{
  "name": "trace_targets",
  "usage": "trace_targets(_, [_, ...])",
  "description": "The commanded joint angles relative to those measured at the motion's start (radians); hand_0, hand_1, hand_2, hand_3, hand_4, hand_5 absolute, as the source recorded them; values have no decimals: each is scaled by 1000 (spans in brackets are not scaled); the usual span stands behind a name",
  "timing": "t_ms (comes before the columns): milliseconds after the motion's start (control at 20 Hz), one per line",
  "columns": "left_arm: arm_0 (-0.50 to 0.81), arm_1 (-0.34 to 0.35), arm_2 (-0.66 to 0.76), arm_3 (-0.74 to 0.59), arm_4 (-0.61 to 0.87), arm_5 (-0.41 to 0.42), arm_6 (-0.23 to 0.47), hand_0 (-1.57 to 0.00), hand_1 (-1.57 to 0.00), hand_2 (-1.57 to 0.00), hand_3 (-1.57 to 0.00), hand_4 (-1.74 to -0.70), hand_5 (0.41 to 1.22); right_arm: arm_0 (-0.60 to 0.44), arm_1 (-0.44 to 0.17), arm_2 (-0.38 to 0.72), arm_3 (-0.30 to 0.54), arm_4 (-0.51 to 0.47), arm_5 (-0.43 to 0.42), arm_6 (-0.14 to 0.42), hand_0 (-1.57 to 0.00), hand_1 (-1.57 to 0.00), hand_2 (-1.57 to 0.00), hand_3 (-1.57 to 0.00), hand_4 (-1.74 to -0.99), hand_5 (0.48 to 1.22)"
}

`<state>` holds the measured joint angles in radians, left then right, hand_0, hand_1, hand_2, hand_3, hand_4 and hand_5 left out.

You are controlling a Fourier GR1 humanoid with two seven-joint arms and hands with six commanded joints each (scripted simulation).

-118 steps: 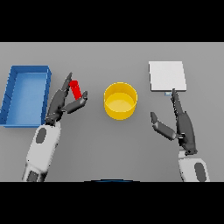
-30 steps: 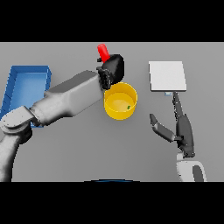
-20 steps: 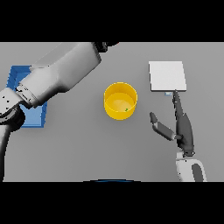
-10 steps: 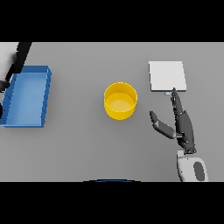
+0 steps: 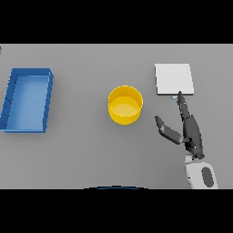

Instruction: Pick up the red beaker and tilt it to pour out 1 green nut into yellow bowl. Pick up the yellow bowl and place it on the metallic measuring scale.

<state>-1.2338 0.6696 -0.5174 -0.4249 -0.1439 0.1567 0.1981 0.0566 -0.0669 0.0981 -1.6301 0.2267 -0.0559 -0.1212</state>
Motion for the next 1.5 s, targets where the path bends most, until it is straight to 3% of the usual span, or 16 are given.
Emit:
trace_targets(0, [51, 11, 10, -58, 33, 35, 59, -1571, -1571, -1570, -1451, -1740, 1221, 0, -6, -1, 3, 2, 2, -4, 1, 1, 1, 1, -1209, 620])
trace_targets(100, [179, 52, 15, -193, 91, 100, 131, -1571, -1571, -1570, -1457, -1741, 1221, 7, -10, 5, -3, 6, 6, -22, 1, 1, 1, 1, -1212, 641])
trace_targets(300, [407, 115, -9, -479, 168, 218, 270, -1571, -1571, -1571, -1452, -1741, 1221, 3, -4, 15, 6, 22, 2, -3, 1, 1, 1, 1, -1210, 660])
trace_targets(600, [582, 146, -46, -649, 230, 336, 348, -1571, -1571, -1571, -1509, -1741, 1221, 5, -13, 13, -2, 22, 3, -5, 1, 1, 1, 1, -1217, 666])
trace_targets(750, [598, 143, -79, -664, 238, 370, 387, -1571, -1571, -1571, -1539, -1741, 1117, 9, -15, 12, 6, 22, 5, -17, 1, 1, 1, 1, -1207, 665])
trace_targets(850, [612, 154, -104, -675, 246, 373, 399, -1571, -1571, -1571, -1551, -1741, 967, 9, -11, 14, -6, 21, 2, -21, 1, 1, 1, 1, -1205, 664])
trace_targets(900, [607, 168, -121, -686, 247, 358, 409, -1571, -1571, -1571, -1555, -1667, 908, 8, -8, 16, 1, 27, -3, -28, 1, 1, 1, 1, -1202, 667])
trace_targets(950, [611, 180, -133, -692, 259, 331, 412, -1571, -1571, -1571, -1503, -1530, 865, 11, -15, 8, 0, 21, -2, -18, 1, 1, 1, 1, -1197, 664])
trace_targets(1000, [617, 186, -137, -707, 269, 306, 412, -1564, -1449, -1432, -1362, -1374, 830, 17, -11, 12, 1, 20, 1, -22, 1, 1, 1, 1, -1192, 663])
trace_targets(1050, [621, 200, -138, -729, 302, 248, 406, -1457, -1180, -1187, -1129, -1229, 803, 12, -9, 15, -1, 19, 4, -19, 1, 1, 1, 1, -1188, 663])
trace_targets(1100, [631, 206, -138, -739, 332, 195, 401, -1166, -944, -959, -903, -1120, 778, 30, -4, 23, -13, 26, 0, -39, 1, 1, 1, 1, -1187, 664])
trace_targets(1200, [629, 225, -141, -752, 355, 127, 400, -746, -604, -613, -577, -968, 740, 28, -13, 14, -17, 23, -1, -33, 1, 1, 1, 1, -1181, 665])
trace_targets(1300, [640, 244, -142, -776, 370, 97, 391, -477, -386, -392, -369, -878, 710, 46, -12, 23, -28, 33, -2, -31, 1, 1, 1, 1, -1184, 667])
trace_targets(1450, [626, 234, -133, -753, 388, 71, 384, -244, -197, -200, -189, -815, 684, 45, -12, 24, -34, 26, 6, -25, 1, 1, 1, 1, -1187, 666])
